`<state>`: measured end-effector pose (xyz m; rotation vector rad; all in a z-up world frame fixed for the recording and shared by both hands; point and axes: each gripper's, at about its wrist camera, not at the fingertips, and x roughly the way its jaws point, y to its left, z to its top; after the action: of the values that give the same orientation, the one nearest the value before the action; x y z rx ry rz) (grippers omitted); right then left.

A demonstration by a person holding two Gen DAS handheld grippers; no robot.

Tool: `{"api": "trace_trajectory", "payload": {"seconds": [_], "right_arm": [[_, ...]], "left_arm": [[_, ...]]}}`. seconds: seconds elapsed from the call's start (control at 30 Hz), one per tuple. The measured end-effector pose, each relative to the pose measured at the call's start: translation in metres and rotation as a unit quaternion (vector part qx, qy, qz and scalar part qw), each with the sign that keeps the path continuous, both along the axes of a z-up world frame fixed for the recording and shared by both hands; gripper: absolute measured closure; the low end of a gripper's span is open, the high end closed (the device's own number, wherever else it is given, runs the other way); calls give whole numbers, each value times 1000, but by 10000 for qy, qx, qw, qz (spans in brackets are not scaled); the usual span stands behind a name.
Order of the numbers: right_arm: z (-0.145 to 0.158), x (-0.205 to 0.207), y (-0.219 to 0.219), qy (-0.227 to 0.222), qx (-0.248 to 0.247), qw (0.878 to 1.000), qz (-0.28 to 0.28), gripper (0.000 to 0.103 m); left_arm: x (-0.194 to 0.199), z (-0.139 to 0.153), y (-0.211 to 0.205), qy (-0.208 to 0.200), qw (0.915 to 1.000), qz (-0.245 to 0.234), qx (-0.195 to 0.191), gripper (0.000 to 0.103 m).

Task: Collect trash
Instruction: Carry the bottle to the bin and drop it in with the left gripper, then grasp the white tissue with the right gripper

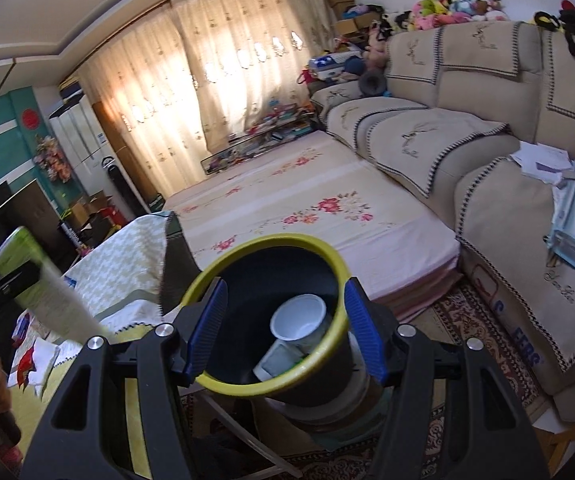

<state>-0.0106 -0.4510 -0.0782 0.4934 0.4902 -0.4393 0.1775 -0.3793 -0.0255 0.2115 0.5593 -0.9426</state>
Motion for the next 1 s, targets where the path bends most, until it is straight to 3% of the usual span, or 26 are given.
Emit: {"api": "trace_trajectory", "payload": {"seconds": [0.2,0.27,0.4,0.77,0.93,1.0], "right_arm": [[-6,-10,-11,37,48,9999,-109,42],[-7,-12,-14,50,77,9999,-144,41],[-10,-13,-19,77,111,9998,-160,42],[-19,12,9,229,161,9993,262,41],[-15,36,44,323,66,9973,652,40],[-14,46,59,361,35,9958,839,39]], "left_arm": [[18,-27,-83,-12,9998,-140,147,51],[26,-34,-96,-22,9999,32,152,26],[32,-36,-86,75,9996,274,9,24],[-3,-11,66,92,9907,1298,-392,8],[-20,-2,150,-55,9776,2023,-569,6],[-28,-1,188,-232,9685,2418,-551,6]]}}
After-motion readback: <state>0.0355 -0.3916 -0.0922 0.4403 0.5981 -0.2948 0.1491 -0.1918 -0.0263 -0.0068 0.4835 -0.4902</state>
